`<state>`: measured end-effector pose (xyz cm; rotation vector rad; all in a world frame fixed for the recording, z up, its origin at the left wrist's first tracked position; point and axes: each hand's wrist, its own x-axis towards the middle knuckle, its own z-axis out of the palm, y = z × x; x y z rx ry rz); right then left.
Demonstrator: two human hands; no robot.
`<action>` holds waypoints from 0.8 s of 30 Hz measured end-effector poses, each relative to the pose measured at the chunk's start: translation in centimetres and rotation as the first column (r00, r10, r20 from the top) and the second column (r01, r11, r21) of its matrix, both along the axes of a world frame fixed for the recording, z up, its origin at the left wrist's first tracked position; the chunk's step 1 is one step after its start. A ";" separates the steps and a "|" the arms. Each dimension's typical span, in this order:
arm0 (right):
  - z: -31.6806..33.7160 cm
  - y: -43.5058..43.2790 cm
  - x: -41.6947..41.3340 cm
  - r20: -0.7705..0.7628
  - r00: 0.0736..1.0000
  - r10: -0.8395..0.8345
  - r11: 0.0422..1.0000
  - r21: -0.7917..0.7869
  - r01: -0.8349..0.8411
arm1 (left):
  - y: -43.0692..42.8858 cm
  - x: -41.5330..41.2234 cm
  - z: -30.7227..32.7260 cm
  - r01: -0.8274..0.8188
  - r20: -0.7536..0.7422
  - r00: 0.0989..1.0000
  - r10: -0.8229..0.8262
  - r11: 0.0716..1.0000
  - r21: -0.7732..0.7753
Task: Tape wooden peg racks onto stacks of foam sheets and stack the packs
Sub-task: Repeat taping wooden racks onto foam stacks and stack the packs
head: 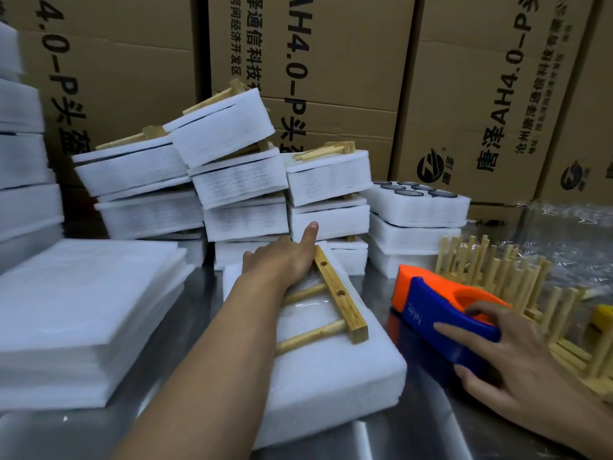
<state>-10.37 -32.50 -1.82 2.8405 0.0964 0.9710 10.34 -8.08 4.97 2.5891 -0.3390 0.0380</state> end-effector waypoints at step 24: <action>3.4 12.2 11.7 0.009 0.813 0.582 -0.220 0.964 0.146 | -0.5 -0.6 -0.2 0.007 -0.046 0.999 -0.005 0.998 0.058</action>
